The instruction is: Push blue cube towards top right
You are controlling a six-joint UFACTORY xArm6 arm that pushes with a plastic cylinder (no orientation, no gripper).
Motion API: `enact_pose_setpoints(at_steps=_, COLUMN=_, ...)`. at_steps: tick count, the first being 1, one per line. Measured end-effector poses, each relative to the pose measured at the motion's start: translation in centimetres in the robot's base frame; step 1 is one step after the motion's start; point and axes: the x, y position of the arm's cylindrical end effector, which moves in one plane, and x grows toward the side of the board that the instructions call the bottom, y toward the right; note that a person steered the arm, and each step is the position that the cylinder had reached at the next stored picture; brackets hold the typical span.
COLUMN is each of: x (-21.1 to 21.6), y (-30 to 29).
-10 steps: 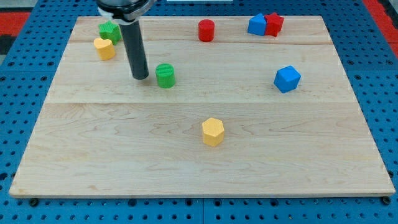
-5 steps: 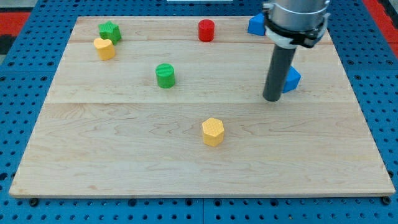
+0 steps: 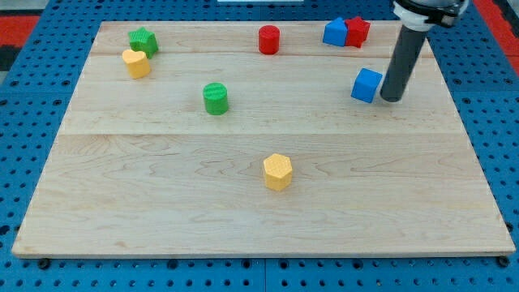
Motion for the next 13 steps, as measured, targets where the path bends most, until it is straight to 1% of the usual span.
enact_pose_setpoints(at_steps=1, x=1.2, y=0.0)
enact_pose_setpoints(at_steps=3, x=-0.7, y=-3.0)
enact_pose_setpoints(at_steps=4, x=-0.5, y=-2.7)
enact_pose_setpoints(at_steps=5, x=1.5, y=-4.8)
enact_pose_setpoints(at_steps=6, x=0.9, y=-7.5)
enact_pose_setpoints(at_steps=7, x=-1.9, y=-8.6)
enact_pose_setpoints(at_steps=8, x=-3.7, y=-6.9)
enact_pose_setpoints(at_steps=9, x=-4.3, y=-6.3)
enact_pose_setpoints(at_steps=11, x=-4.3, y=-6.3)
enact_pose_setpoints(at_steps=12, x=0.6, y=-8.4)
enact_pose_setpoints(at_steps=13, x=3.9, y=-16.3)
